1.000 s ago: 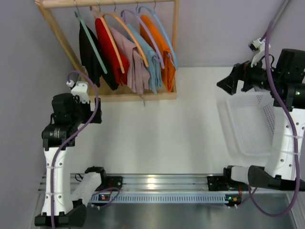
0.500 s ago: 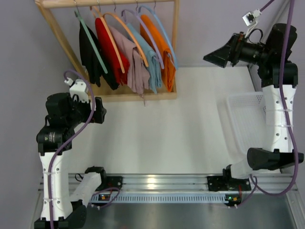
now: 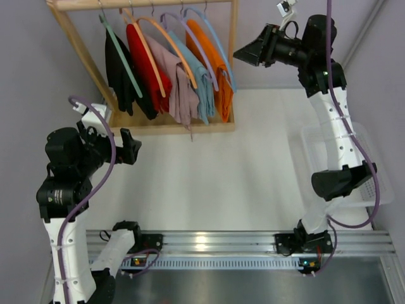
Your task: Remove the trousers from the hanger
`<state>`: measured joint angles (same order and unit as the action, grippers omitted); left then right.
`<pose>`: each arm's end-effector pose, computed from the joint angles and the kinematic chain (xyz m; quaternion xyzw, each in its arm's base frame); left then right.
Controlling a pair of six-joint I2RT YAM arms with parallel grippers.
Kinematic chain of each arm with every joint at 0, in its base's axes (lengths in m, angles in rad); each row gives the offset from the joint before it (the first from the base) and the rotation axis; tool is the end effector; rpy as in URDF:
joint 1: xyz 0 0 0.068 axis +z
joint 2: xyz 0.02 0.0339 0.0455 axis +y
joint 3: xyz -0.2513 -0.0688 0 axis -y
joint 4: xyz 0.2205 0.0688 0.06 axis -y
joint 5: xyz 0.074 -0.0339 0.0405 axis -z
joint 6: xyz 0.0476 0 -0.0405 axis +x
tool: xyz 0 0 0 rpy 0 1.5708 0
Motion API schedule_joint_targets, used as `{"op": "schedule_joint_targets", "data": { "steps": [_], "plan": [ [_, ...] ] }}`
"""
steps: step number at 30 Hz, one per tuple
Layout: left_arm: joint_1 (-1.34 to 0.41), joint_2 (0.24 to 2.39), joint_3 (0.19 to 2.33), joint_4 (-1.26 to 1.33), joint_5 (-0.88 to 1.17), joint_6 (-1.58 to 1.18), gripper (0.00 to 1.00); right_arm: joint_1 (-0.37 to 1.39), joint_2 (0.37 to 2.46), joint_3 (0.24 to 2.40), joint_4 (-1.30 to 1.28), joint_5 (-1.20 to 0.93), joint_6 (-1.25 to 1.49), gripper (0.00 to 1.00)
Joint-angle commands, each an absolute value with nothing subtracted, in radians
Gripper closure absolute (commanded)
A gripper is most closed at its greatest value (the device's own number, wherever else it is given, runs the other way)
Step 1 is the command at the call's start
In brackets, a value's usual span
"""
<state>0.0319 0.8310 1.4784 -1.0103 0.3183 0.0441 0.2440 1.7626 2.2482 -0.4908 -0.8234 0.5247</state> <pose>0.1022 -0.0116 0.4376 0.0950 0.8121 -0.1090 0.5653 0.3227 0.1163 0.5156 -0.1886 0.6828 0.5053 0.4928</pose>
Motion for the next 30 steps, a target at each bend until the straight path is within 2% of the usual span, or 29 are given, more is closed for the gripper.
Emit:
{"op": "schedule_joint_targets", "data": {
  "steps": [1, 6, 10, 17, 22, 30],
  "plan": [
    [0.029, 0.822, 1.493, -0.991, 0.331, 0.026, 0.02, 0.314, 1.787, 2.347, -0.506, -0.649, 0.459, 0.45],
    [0.029, 0.816, 1.479, -0.991, 0.327, 0.018, 0.01, 0.423, 1.801, 2.368, -0.558, -0.367, 0.299, 0.5],
    [0.031, 0.811, 1.486, -0.991, 0.341, 0.014, 0.01, 0.501, 1.813, 2.375, -0.563, -0.233, 0.197, 0.55],
    [0.029, 0.808, 1.506, -0.991, 0.35, 0.003, 0.02, 0.594, 1.851, 2.379, -0.56, 0.023, 0.124, 0.55],
    [0.029, 0.801, 1.506, -0.991, 0.351, 0.003, 0.01, 0.598, 1.858, 2.381, -0.548, 0.057, 0.117, 0.55],
    [0.029, 0.785, 1.468, -0.991, 0.359, 0.003, 0.01, 0.601, 1.753, 2.353, -0.5, -0.08, 0.106, 0.55]
  ]
}}
